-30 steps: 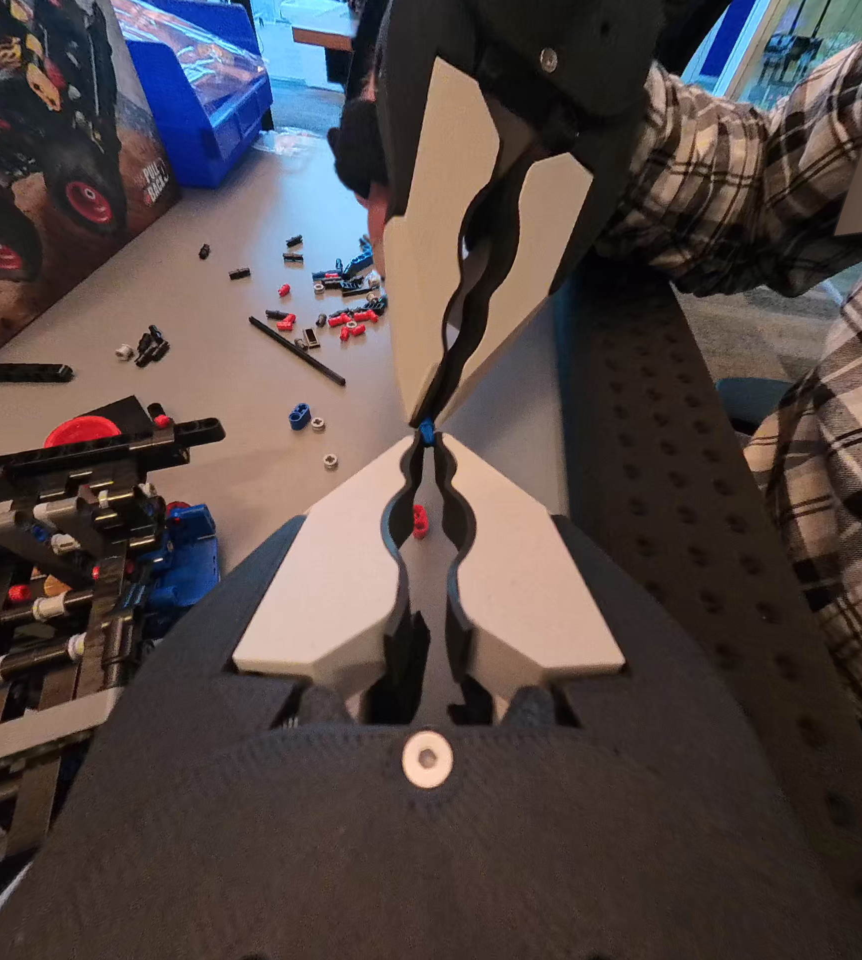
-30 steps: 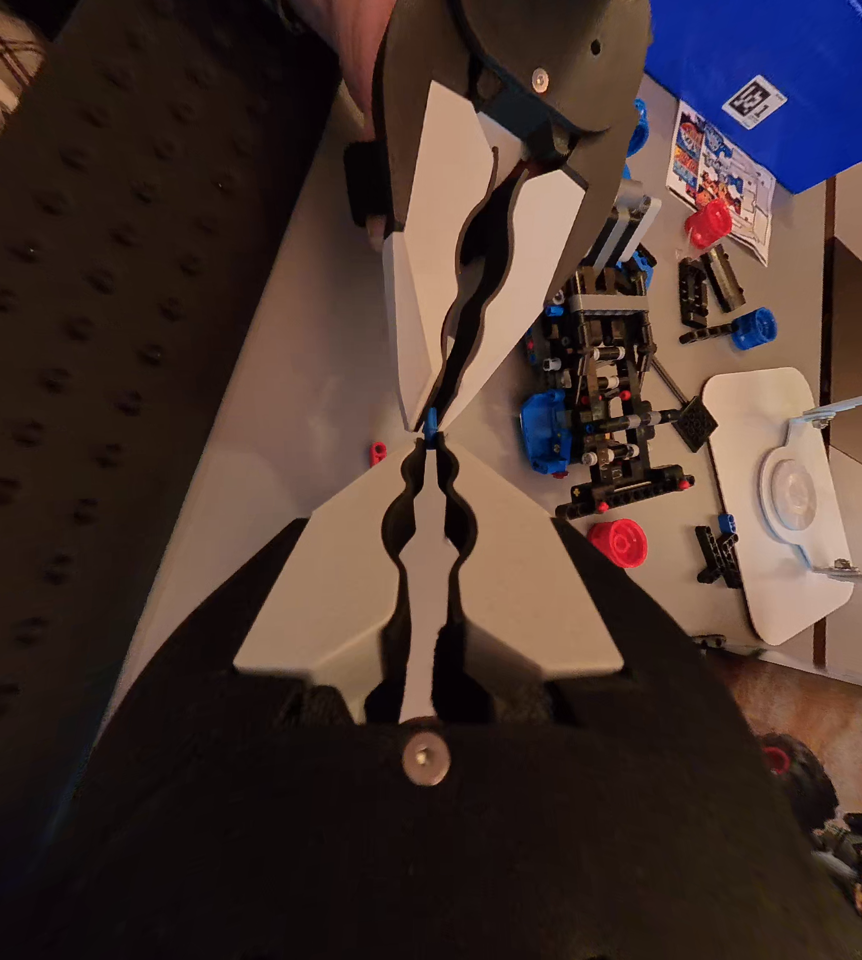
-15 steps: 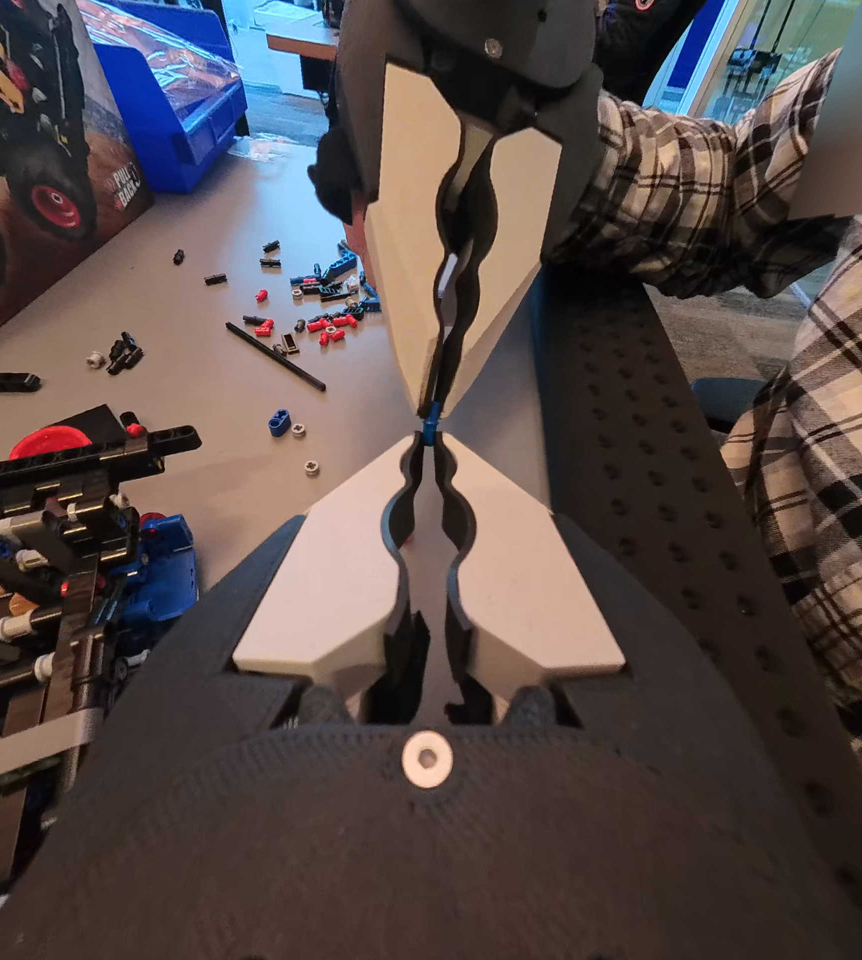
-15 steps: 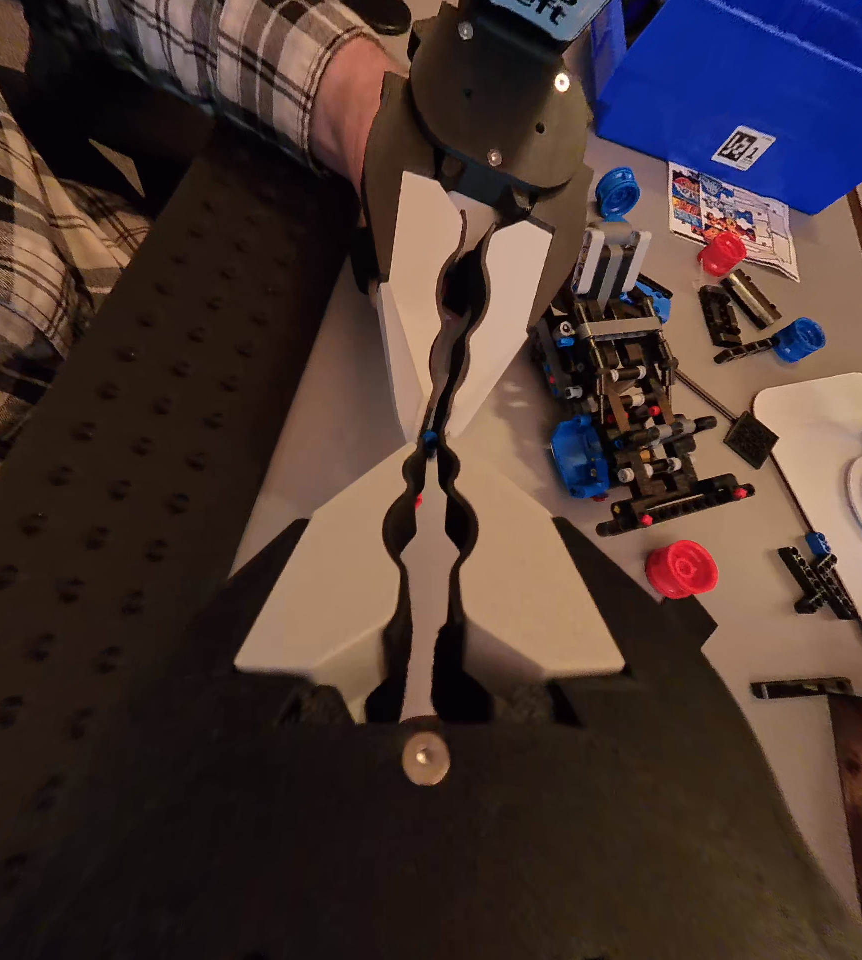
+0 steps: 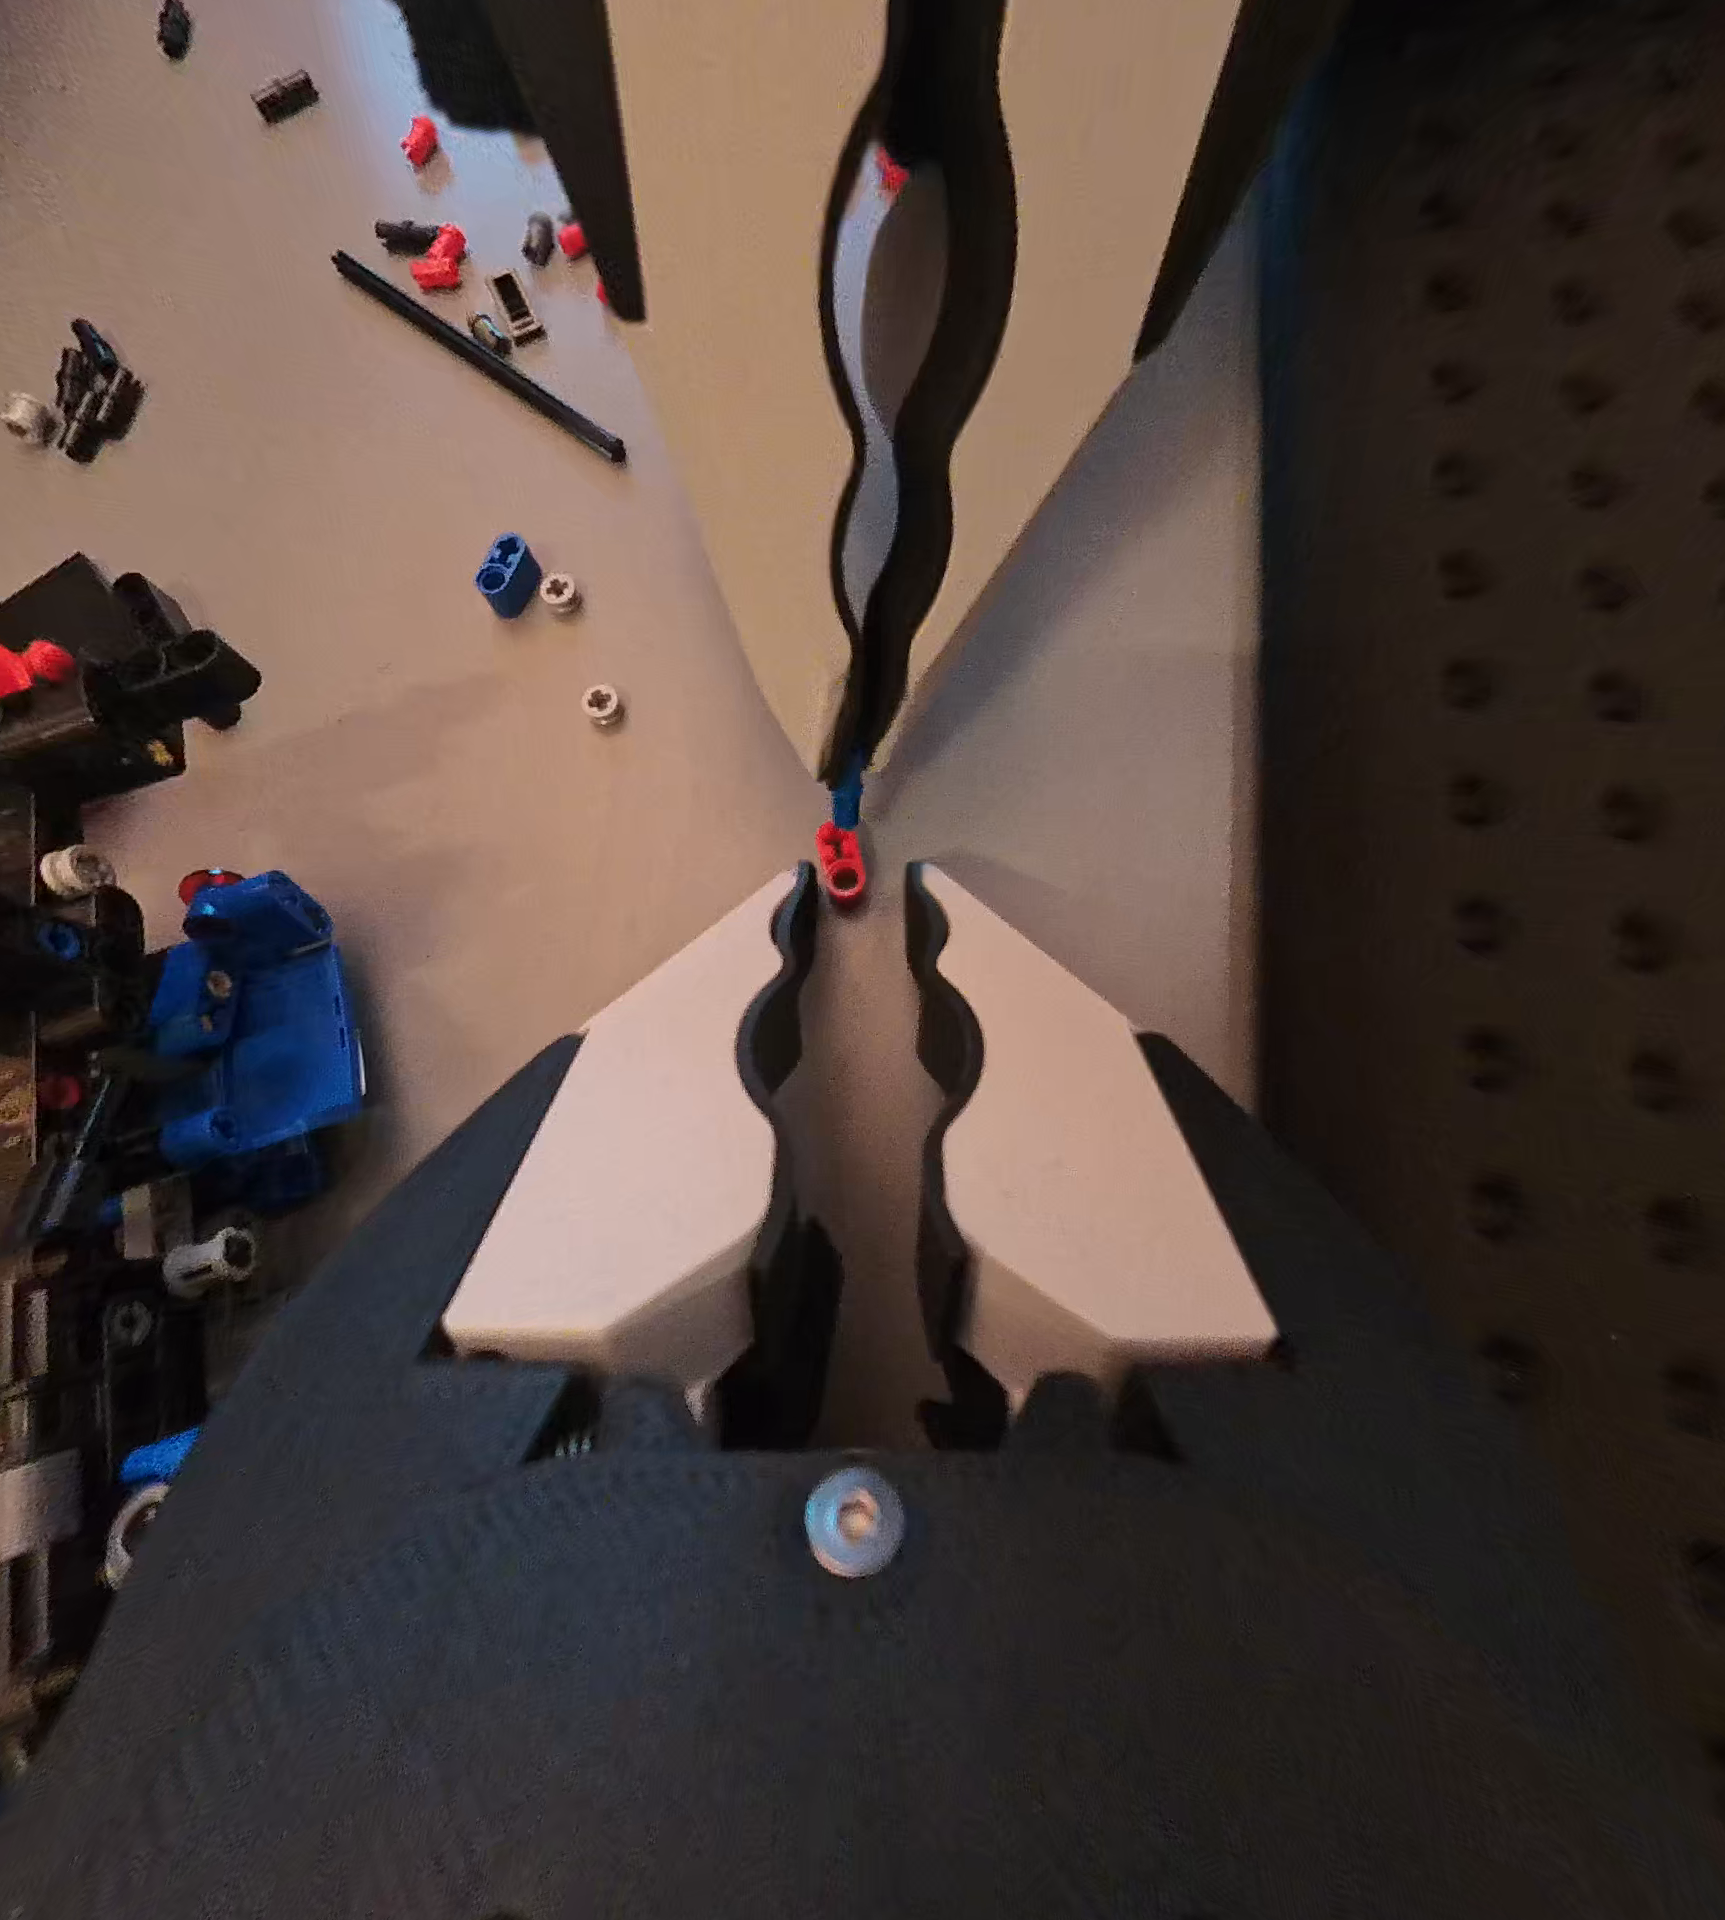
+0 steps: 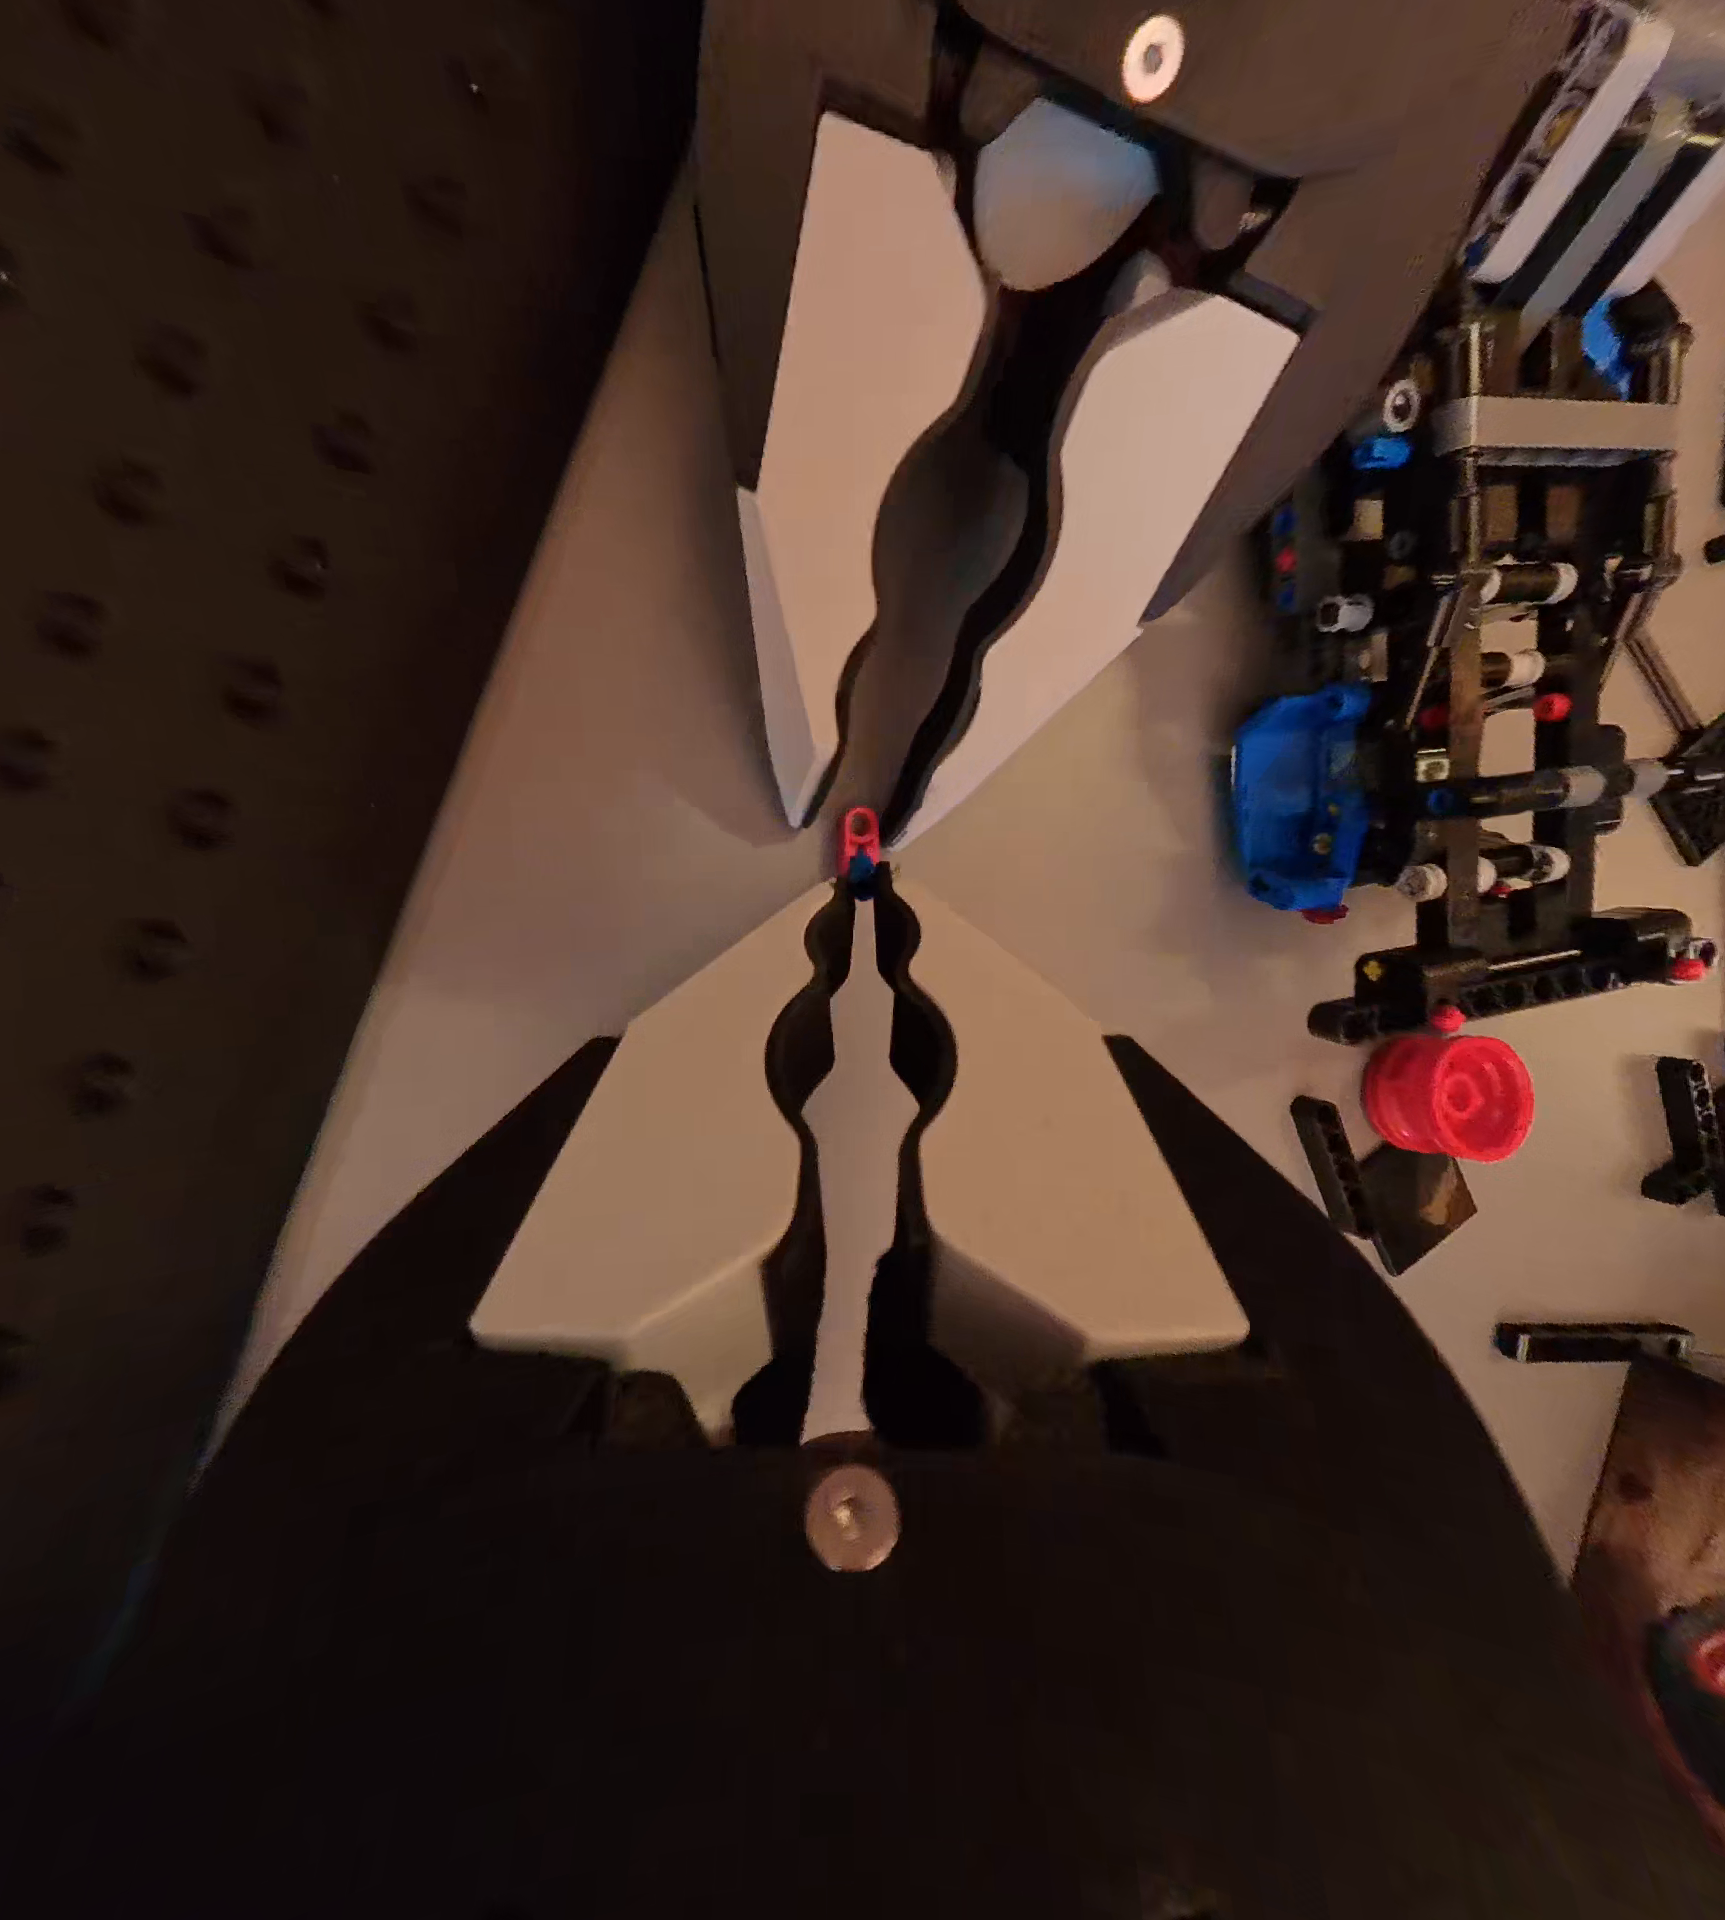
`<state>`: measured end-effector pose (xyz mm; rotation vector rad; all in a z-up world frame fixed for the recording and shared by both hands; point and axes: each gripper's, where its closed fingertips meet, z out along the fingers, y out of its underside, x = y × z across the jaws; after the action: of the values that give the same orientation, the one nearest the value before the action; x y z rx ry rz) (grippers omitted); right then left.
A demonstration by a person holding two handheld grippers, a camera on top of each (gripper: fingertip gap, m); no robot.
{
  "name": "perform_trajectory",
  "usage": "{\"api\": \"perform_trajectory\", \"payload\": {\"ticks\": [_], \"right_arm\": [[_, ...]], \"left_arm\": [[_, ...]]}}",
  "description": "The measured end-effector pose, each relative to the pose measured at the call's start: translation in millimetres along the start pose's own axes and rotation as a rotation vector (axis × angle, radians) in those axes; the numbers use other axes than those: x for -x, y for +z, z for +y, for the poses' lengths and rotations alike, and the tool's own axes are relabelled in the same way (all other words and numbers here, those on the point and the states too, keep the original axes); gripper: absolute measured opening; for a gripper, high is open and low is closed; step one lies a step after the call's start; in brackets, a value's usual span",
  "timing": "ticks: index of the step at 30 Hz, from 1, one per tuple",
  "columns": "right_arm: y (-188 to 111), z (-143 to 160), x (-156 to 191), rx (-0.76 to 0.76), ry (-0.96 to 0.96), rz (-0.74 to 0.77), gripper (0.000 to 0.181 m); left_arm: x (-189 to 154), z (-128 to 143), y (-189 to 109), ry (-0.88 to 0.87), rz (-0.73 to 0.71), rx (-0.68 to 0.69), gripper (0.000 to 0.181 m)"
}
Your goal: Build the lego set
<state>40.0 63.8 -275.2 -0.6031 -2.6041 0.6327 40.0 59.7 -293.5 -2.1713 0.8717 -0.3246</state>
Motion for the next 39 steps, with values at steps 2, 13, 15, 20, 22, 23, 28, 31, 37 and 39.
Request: {"api": "perform_trajectory", "payload": {"ticks": [2,13,15,20,22,23,28,31,37,39], "right_arm": [[2.9,3.7,-0.3,0.032,-0.015,-0.004,0.001],[2.7,6.4,1.6,0.167,-0.183,-0.014,0.002],[2.7,6.1,1.7,0.195,-0.237,-0.018,0.001],[2.8,5.9,2.1,0.232,-0.314,-0.049,0.001],[2.9,6.0,2.3,0.236,-0.320,-0.069,0.001],[3.1,5.8,2.2,0.235,-0.317,-0.080,0.001],[3.4,5.3,2.5,0.206,-0.284,-0.130,0.001],[3.5,5.2,2.6,0.185,-0.260,-0.160,0.001],[3.7,5.1,2.5,0.160,-0.209,-0.216,0.001],[3.7,5.8,2.3,0.170,-0.193,-0.229,0.001]], "left_arm": [[0.3,-0.4,0.1,-0.003,0.004,-0.002,0.011],[1.1,-2.6,2.5,0.023,0.010,-0.003,0.006],[1.3,-2.9,2.6,0.023,0.018,-0.004,0.006],[1.3,-3.1,2.7,0.026,0.026,-0.005,0.006],[1.3,-3.2,2.8,0.027,0.027,-0.005,0.006],[1.2,-3.1,2.9,0.027,0.027,-0.005,0.006],[1.2,-3.1,2.8,0.026,0.029,-0.005,0.006],[1.1,-3.1,2.8,0.024,0.031,-0.006,0.006],[1.2,-3.1,3.0,0.022,0.032,-0.007,0.006],[1.2,-3.0,3.1,0.022,0.033,-0.007,0.006]]}}
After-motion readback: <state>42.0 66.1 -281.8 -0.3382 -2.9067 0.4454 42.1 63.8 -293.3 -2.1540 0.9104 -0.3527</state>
